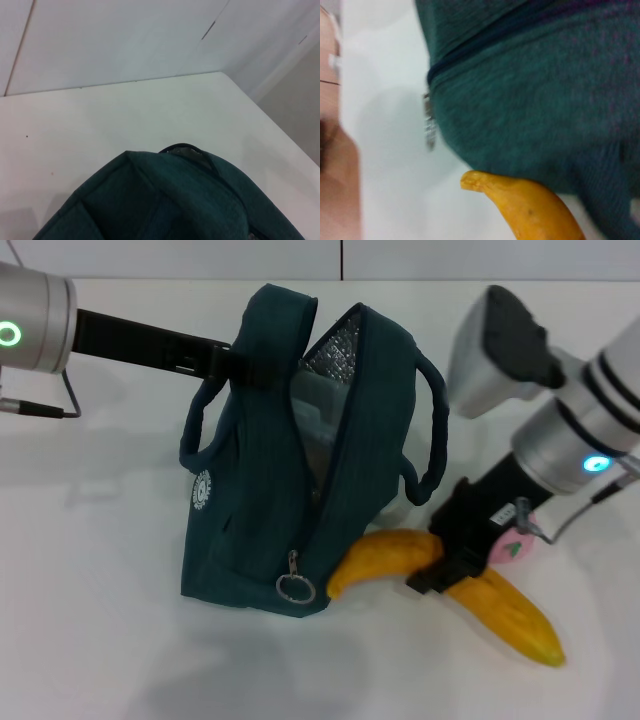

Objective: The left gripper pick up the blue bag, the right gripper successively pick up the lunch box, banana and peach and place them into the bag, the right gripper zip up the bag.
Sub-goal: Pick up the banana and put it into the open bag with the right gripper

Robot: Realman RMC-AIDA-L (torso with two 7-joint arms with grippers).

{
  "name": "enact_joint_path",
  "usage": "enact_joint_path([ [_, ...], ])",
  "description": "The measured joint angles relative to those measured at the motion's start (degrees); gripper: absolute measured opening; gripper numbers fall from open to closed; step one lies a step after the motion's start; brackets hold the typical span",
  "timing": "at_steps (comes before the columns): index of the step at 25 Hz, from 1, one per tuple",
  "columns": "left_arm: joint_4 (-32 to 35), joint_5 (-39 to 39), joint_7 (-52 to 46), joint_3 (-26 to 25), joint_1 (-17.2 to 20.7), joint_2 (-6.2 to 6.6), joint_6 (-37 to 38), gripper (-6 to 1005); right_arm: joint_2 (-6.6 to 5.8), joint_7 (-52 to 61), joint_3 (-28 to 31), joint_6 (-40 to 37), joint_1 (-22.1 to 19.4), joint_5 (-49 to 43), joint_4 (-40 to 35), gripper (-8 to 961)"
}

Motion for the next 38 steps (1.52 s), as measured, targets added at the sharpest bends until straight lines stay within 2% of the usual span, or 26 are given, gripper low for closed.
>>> enact_joint_path([
  [4,-0.2,0.0,-0.1,0.0,-0.2,0.25,-0.6,50,-0.07,-5.1,6.7,-7.8,-3.0,0.6,0.0,456],
  [8,-0.5,0.0,-0.2,0.0,-0.8,0.37,-1.4,49,-0.37,-12.2,16.5,-17.1,-6.5,1.8,1.3,456],
  [11,-0.6,0.0,-0.2,0.0,-1.0,0.4,-1.8,49,-0.85,-19.8,27.1,-26.2,-8.4,1.9,4.4,456],
  [12,-0.9,0.0,-0.1,0.0,-1.0,0.41,-2.0,49,-0.9,-20.4,27.8,-26.7,-8.5,1.9,4.7,456],
  [14,-1.6,0.0,-0.1,0.0,-1.2,0.48,-2.2,49,-1.33,-24.4,33.0,-30.9,-8.8,1.9,6.8,456],
  [17,-2.7,0.0,-0.1,0.1,-1.8,0.79,-2.2,49,-2.82,-29.6,40.8,-36.1,-9.0,2.2,11.4,455],
  [19,-2.9,0.0,0.0,0.1,-1.9,0.86,-2.2,49,-3.99,-31.5,43.7,-37.3,-9.0,3.6,14.2,455],
  [21,-2.9,0.0,0.0,0.1,-1.8,0.88,-2.2,49,-4.92,-33.1,44.6,-37.7,-9.5,7.3,16.4,455],
  [24,-2.9,0.0,0.0,0.1,-1.7,0.88,-2.3,49,-5.25,-35.8,44.8,-37.3,-10.9,16.0,17.7,455],
  [26,-2.9,0.0,0.1,0.2,-1.7,0.82,-2.3,49,-4.31,-39.8,44.9,-35.9,-12.5,23.7,17.8,455],
  [30,-3.0,0.0,-0.2,0.4,-1.7,0.69,-2.3,49,-0.51,-53.3,44.4,-31.6,-15.6,37.0,18.3,455],
  [31,-3.0,0.0,-0.3,0.4,-1.8,0.68,-2.3,49,0.08,-57.4,43.3,-30.7,-15.9,39.7,19.2,455],
  [33,-3.0,0.0,-0.4,0.4,-1.9,0.59,-2.3,49,0.32,-65.2,39.1,-29.1,-15.5,45.7,22.8,455],
  [34,-3.1,0.0,-0.4,0.5,-2.0,0.54,-2.2,49,0.3,-69.9,35.2,-27.8,-14.7,50.0,25.8,455],
  [38,-3.3,0.0,-0.5,0.5,-2.0,0.49,-2.0,50,0.43,-78.1,27.6,-23.4,-13.1,56.4,27.8,455],
])
